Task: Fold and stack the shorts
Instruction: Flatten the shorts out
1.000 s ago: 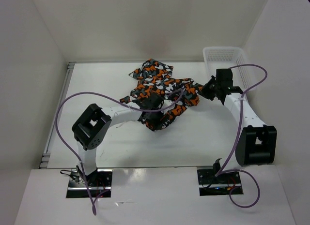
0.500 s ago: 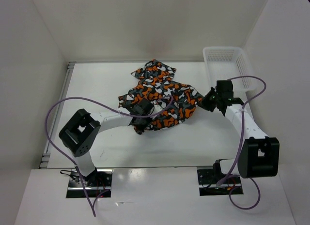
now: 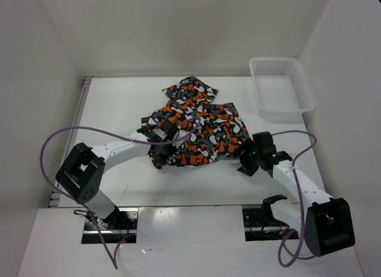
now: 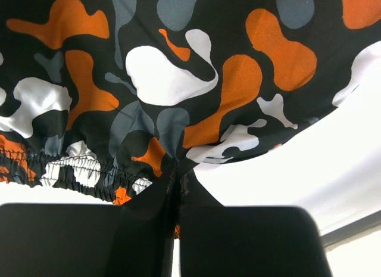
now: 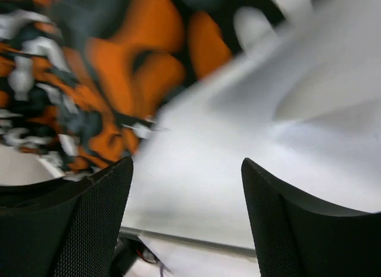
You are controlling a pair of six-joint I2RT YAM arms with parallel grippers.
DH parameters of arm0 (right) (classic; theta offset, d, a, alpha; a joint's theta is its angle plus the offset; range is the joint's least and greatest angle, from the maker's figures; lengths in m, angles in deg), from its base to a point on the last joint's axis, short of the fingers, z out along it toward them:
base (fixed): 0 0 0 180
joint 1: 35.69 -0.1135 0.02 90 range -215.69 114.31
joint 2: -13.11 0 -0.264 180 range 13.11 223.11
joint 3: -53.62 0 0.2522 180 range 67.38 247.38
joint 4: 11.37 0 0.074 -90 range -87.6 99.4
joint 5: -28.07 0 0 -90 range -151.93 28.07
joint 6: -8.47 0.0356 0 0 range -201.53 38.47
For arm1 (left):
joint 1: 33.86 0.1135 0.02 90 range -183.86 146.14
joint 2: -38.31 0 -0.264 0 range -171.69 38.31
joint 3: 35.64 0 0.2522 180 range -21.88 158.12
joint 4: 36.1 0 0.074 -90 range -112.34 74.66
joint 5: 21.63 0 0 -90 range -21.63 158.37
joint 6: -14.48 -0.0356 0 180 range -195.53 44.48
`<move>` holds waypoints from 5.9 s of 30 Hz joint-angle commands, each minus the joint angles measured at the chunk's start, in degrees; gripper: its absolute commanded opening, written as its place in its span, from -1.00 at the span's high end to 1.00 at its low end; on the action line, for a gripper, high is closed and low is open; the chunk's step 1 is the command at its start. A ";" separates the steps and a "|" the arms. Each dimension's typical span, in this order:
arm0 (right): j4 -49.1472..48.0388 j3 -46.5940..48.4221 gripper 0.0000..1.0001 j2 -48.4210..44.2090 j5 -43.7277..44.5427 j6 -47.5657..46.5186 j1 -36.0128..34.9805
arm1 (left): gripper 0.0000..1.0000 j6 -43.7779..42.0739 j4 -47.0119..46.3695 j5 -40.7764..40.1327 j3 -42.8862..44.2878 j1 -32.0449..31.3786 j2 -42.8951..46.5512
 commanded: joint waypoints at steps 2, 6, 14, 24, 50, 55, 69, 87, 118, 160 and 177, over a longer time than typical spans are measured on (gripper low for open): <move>-0.75 -6.05 -0.57 -2.97 4.96 11.67 -4.77 | 1.00 -0.19 3.08 -0.66 -0.06 -0.17 2.38; -1.63 -8.43 -0.55 -10.52 6.10 13.08 -4.77 | 1.00 -0.19 3.08 -0.14 -0.06 -0.17 3.53; -2.96 -17.84 -0.36 -30.46 -5.66 13.36 13.66 | 1.00 -0.19 5.02 -0.75 1.61 1.05 5.28; -2.68 -14.25 -0.40 -22.42 -1.98 9.22 13.42 | 0.81 -0.19 5.54 1.27 2.14 2.99 5.90; -8.57 -1.41 -0.48 7.39 6.72 5.26 7.71 | -0.05 -0.19 7.75 -0.13 -4.62 1.06 4.23; -7.97 -0.18 -0.48 7.39 6.72 5.26 7.71 | -0.05 -0.19 -2.08 -4.77 -11.30 0.45 4.84; -4.80 -3.69 -0.50 1.86 6.20 5.96 8.76 | 0.30 -0.19 -8.27 -6.10 -15.09 -0.08 1.59; -4.53 -3.34 -0.56 3.79 5.14 5.96 9.29 | -0.20 -0.19 -12.73 -9.02 -15.97 -3.33 4.85; -16.84 1.48 0.71 19.87 5.67 2.45 15.09 | 1.00 -0.19 0.71 -8.13 -6.30 -1.40 18.37; -3.40 1.76 -0.08 7.48 11.39 9.13 8.50 | 1.00 -0.19 2.29 -8.66 -1.11 1.85 22.25; -7.43 -10.36 -0.14 0.63 3.73 22.21 3.14 | 1.00 -0.19 3.96 -6.20 3.99 5.28 22.25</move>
